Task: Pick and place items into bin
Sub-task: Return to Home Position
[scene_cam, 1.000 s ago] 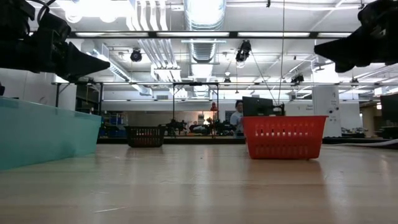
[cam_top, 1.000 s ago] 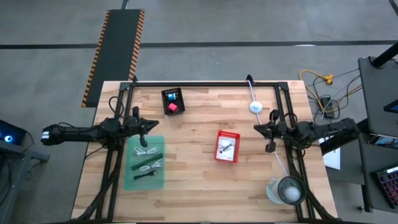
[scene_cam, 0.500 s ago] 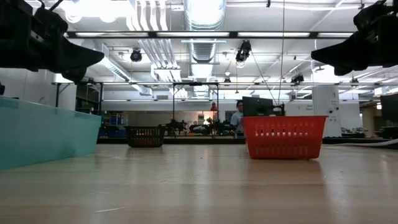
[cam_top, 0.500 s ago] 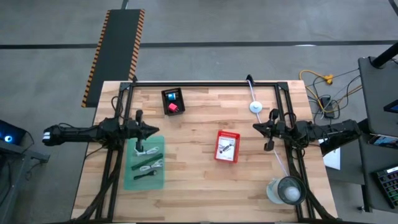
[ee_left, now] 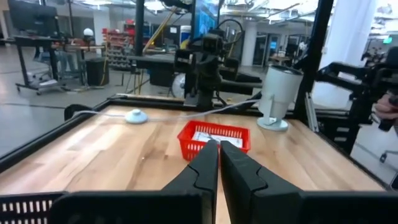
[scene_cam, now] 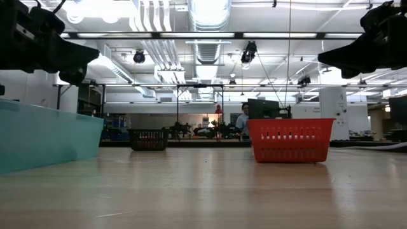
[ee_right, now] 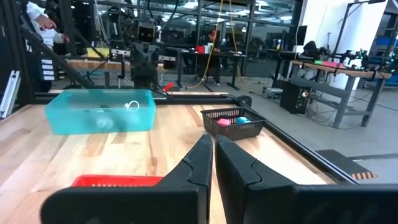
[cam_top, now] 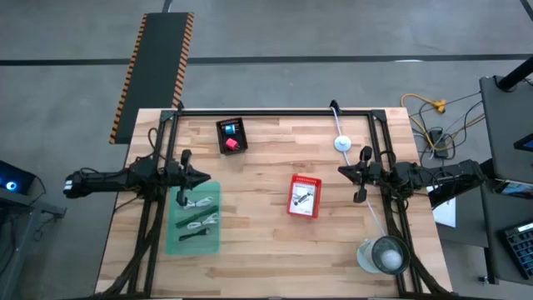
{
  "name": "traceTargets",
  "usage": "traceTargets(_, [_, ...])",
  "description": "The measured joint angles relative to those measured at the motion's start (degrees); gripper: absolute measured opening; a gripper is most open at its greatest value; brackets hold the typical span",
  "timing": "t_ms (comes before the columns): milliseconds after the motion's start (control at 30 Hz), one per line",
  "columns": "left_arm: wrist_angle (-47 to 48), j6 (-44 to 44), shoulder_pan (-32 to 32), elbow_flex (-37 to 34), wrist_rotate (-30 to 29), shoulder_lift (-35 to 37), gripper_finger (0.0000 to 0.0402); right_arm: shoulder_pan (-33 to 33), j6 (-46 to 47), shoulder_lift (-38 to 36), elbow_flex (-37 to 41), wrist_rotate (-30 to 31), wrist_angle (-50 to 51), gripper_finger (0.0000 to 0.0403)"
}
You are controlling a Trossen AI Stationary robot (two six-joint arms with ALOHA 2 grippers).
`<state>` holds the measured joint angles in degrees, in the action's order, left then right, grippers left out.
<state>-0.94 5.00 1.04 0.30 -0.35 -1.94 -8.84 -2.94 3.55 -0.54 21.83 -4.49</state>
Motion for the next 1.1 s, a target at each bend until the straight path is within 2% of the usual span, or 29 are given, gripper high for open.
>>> traceTargets(267, [-0.32, -0.85, 0.0, 0.0, 0.04, -0.72, 0.0002, 0.0, 1.03, -0.07, -0.02, -7.88, -1.48, 0.0008])
traceTargets(667, [0.34, -0.9, 0.0, 0.0, 0.15, -0.59, 0.0002, 0.02, 3.6, 1.26, -0.07, -8.2, 2.11, 0.0008])
traceTargets(1100, [-0.12, -0.98, 0.0, 0.0, 0.08, -0.96, 0.0002, 0.0, 1.5, 2.16, -0.07, -8.4, 2.05, 0.0008])
